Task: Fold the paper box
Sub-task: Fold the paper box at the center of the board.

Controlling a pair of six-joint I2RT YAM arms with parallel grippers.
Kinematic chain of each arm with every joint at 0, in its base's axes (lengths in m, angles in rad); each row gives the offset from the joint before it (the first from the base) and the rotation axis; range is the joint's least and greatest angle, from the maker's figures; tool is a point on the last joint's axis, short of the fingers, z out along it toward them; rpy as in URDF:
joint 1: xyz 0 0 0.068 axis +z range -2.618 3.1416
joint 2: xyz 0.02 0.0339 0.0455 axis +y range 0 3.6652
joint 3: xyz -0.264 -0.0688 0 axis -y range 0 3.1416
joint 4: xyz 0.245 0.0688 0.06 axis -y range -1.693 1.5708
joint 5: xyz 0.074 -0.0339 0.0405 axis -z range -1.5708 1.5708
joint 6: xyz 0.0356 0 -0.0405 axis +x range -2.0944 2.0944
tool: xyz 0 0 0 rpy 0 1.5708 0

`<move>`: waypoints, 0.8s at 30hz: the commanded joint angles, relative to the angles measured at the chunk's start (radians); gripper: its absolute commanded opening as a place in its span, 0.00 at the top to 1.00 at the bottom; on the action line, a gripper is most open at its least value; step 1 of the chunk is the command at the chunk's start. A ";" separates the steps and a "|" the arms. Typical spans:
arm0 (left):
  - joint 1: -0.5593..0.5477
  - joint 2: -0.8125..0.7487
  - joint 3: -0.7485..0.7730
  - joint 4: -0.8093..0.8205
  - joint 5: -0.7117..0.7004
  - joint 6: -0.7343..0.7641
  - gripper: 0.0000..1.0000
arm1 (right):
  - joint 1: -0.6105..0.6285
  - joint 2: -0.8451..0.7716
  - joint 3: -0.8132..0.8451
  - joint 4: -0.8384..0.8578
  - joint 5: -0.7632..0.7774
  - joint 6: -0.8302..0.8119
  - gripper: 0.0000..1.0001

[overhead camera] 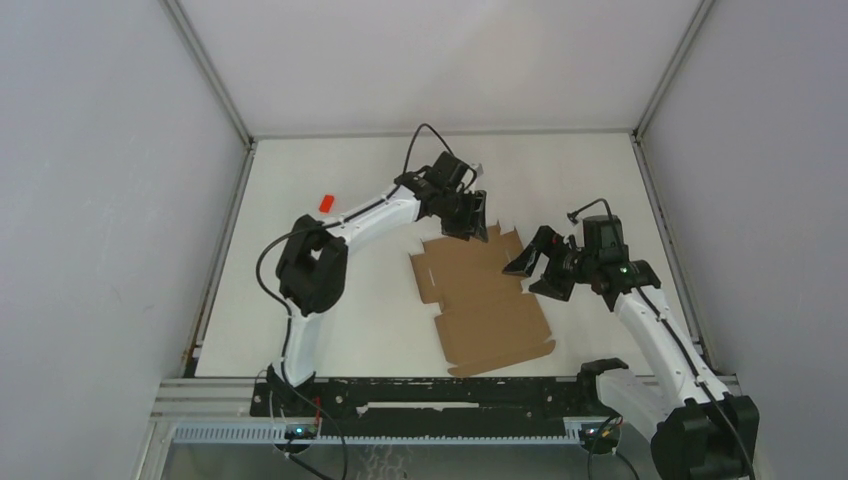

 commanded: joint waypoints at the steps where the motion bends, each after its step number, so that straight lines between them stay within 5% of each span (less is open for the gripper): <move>1: -0.021 0.019 0.057 0.011 0.046 -0.036 0.44 | -0.023 -0.020 0.027 0.014 -0.012 -0.026 0.01; 9: -0.030 0.105 0.102 0.009 0.045 -0.063 0.59 | -0.026 0.012 0.033 -0.010 0.072 -0.060 0.04; 24: -0.032 0.165 0.044 0.102 -0.003 -0.185 0.60 | -0.026 0.081 0.033 0.038 0.084 -0.072 0.03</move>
